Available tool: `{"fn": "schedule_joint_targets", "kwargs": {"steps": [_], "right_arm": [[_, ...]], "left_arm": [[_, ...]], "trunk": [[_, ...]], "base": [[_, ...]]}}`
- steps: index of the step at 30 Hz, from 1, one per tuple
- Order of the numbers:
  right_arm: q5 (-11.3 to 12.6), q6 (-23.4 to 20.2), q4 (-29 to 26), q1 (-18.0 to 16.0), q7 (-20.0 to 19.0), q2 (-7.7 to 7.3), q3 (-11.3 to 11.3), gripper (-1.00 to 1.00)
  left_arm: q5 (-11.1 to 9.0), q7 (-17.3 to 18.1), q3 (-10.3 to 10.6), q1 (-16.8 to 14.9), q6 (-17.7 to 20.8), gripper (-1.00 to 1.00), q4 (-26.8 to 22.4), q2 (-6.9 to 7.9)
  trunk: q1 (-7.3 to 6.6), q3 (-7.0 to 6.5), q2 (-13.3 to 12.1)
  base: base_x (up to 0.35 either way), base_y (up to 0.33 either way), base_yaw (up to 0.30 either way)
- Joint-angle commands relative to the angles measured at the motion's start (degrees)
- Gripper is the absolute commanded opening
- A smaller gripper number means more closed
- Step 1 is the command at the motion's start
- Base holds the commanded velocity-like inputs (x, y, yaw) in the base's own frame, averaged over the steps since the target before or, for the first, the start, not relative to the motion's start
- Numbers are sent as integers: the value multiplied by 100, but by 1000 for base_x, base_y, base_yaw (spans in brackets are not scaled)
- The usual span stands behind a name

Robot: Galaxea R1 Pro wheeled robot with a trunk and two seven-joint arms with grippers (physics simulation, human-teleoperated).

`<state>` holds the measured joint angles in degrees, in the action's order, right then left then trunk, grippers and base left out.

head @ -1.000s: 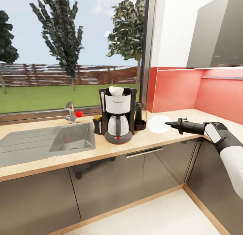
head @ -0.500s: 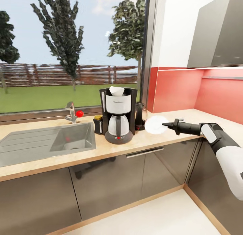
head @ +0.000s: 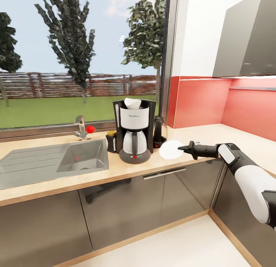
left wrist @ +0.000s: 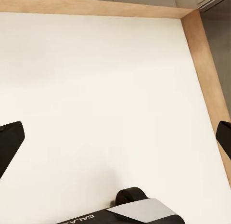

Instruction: Set up a coffee station on the kitchen countertop: keep the coffee maker on the countertop, move the bottle of coffee from the kitchen shelf to the counter next to the coffee maker, place a paper coffee filter on top of the coffee maker, put the saucer next to the coffee maker with the coffee cup on the saucer, and place the electric kettle next to the coffee maker.

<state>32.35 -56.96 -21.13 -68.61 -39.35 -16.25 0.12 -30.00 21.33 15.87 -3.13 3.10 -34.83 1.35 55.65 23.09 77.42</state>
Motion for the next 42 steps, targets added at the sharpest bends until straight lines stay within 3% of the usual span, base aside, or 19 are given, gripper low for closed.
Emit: {"fn": "schedule_joint_targets", "kwargs": {"steps": [1,11,18,23,35,42], "right_arm": [[20,-29,3,-8,84,-1,-10,-100],[165,-19,12,-21,732,38,-407,-100],[452,-18,18,-21,848,81,-432,-100],[488,-16,367,-21,956,172,-432,-100],[501,-9,443,-19,966,210,-439,-100],[916,-9,457,-13,1070,210,-434,-100]], "left_arm": [[-59,3,22,-3,33,100,-7,6],[-59,3,22,-3,33,100,-7,6],[-59,3,20,-3,38,100,-7,6],[-59,3,22,-3,41,100,-7,6],[-59,3,21,-3,41,100,-7,6],[-59,3,15,-3,41,100,-7,6]], "trunk": [[0,7,4],[0,7,4],[0,7,4],[0,7,4],[0,7,4],[0,7,4]], "base": [[0,0,0],[0,0,0],[39,0,0],[15,0,0],[59,0,0],[86,0,0]]}}
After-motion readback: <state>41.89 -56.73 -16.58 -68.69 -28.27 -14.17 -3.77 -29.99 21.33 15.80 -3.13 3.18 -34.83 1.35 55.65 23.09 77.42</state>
